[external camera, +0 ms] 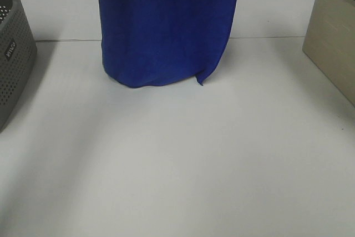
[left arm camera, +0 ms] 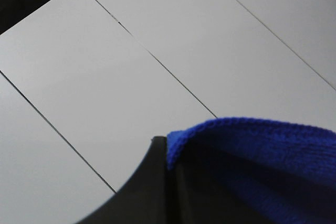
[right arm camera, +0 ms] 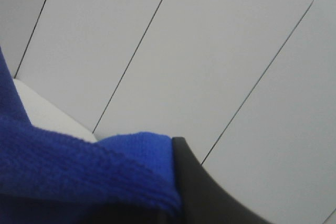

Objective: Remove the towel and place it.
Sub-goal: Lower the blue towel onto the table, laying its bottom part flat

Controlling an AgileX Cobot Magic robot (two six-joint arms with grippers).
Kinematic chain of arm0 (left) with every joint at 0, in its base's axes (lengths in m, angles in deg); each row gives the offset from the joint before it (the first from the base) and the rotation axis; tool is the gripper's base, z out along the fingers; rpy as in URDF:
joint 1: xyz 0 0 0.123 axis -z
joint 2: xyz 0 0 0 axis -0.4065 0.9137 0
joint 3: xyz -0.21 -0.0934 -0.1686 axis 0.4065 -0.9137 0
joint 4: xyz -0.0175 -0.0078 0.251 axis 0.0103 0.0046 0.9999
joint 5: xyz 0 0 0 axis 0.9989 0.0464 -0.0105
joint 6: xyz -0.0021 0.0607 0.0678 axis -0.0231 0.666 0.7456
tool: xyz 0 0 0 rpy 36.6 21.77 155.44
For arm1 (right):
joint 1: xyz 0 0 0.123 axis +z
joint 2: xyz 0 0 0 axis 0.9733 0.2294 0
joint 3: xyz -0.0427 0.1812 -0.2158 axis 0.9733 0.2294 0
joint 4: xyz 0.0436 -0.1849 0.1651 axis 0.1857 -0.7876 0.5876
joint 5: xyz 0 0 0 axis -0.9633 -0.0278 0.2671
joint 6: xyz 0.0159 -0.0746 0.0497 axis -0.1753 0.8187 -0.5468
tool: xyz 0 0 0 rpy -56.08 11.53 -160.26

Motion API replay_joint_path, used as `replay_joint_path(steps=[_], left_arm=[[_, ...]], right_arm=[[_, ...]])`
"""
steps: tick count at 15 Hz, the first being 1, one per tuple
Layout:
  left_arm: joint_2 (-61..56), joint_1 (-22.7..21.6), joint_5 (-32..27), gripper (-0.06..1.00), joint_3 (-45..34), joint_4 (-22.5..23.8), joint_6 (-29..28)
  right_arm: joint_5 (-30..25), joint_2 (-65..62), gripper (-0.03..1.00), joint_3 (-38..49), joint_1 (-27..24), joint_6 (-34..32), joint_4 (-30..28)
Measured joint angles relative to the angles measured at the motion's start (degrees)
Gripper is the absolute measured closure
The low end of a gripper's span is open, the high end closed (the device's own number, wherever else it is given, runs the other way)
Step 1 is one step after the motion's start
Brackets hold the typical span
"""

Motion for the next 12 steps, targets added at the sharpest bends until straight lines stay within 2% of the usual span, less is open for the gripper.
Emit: replay_joint_path(steps=[4,8,9,12], left_arm=[[7.39,-0.40,0.17,0.94,8.54,0.00,0.00],[11.80,-3.50,0.23,0.94,16.21,-0.06,0.06],[12.32,-4.35,0.34,0.94,18.39,-0.40,0.06],[12.32,-4.70,1.55,0.94,18.96,-0.92,0.06]], right_arm=[[7.39,3.44,0.95,-2.41,-0.11,0.00,0.00],[8.08,8.02,0.95,-10.14,-0.63,-0.23,0.23],[8.25,9.28,0.95,-12.95,-0.63,-1.95,0.23],[8.08,9.91,0.95,-13.52,-0.63,-2.98,0.23]])
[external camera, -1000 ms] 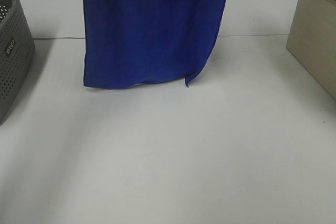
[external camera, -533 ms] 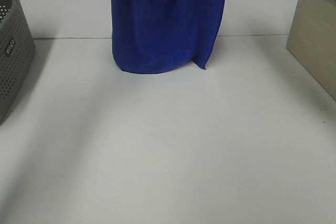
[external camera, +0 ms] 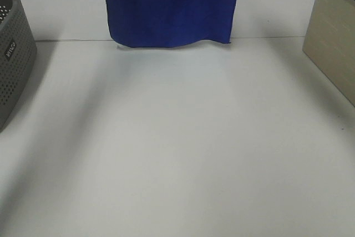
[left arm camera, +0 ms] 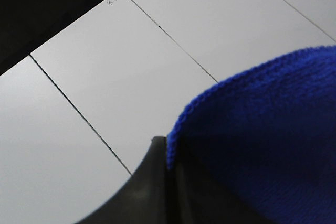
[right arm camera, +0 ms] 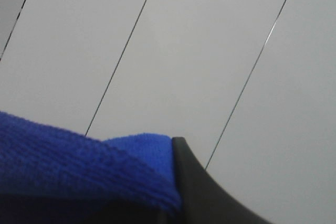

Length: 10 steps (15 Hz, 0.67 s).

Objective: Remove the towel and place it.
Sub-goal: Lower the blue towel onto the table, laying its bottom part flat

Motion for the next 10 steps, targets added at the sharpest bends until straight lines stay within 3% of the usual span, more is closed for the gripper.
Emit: replay_joint_path(steps=[10], left_arm=[[0.74,0.00,-2.18,0.94,0.00,0.00,-1.38]], right_arm=[[-9.45,0.74,0.95,0.00,0.00,-0.63,0.00]])
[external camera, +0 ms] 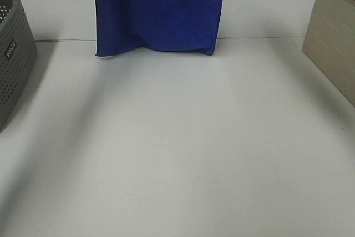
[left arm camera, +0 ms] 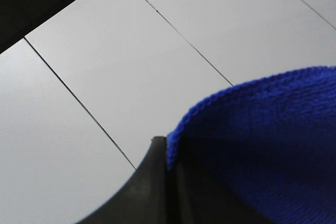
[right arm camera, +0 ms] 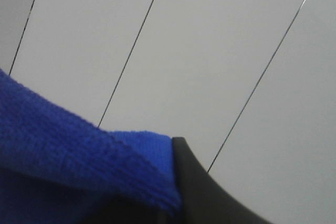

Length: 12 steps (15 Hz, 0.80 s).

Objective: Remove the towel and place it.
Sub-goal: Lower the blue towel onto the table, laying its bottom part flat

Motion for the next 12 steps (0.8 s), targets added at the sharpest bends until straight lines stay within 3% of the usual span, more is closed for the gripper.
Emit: replay_joint_path(steps=[2,4,6,9,10,11,12], left_arm=[[-0.06,0.00,-1.83,0.94,0.00,0.00,-4.30],[-0.69,0.52,-8.82,0.94,0.00,0.40,-10.60],[-1.95,2.23,-18.16,0.94,0.00,0.69,-13.01],[-2.29,5.27,-24.64,0.94,0.00,-1.55,-9.74],[-2.29,6.13,-25.73,0.94,0.00,-4.30,-6.42],[-2.29,6.59,-26.99,0.94,0.00,-11.17,-0.34],[-2.41,6.59,-28.42,0.94,0.00,-15.01,2.29]], right_arm=[[-2.35,0.00,0.95,0.00,0.00,-0.06,0.63],[-7.62,-0.52,0.95,0.00,0.00,-0.46,2.23],[-12.43,-1.66,0.95,0.00,0.00,-0.57,2.92],[-17.76,-3.90,0.95,0.00,0.06,-0.92,3.04],[-18.22,-4.18,0.95,0.00,0.06,-0.92,3.04],[-19.19,-4.18,0.95,0.00,0.06,-0.92,2.86],[-19.48,-4.18,0.95,0.00,0.06,-0.92,2.35]])
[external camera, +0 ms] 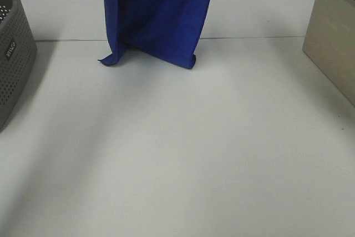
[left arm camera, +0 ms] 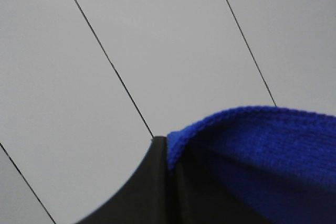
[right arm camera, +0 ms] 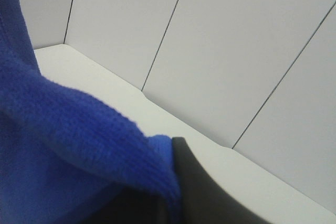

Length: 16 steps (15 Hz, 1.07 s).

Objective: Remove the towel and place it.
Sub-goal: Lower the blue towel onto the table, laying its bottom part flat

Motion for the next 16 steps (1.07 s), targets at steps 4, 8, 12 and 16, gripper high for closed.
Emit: replay_joint_path(steps=[4,8,12,16], left_arm=[[0.00,0.00,-6.53,0.94,0.00,-14.55,10.37],[-0.57,0.00,-17.53,0.94,0.00,-31.34,24.01],[-4.87,0.00,-37.47,0.94,0.00,-43.26,34.21],[-8.65,0.00,-53.46,0.94,0.00,-43.77,35.35]], right_arm=[[0.06,0.00,0.95,0.00,-0.06,0.06,-2.69],[-4.93,-0.06,0.95,0.00,-0.06,0.06,-3.21],[-22.40,-3.72,0.95,0.00,-0.06,-0.06,-2.64],[-35.92,-6.59,0.95,-0.11,-0.06,-0.11,-2.58]])
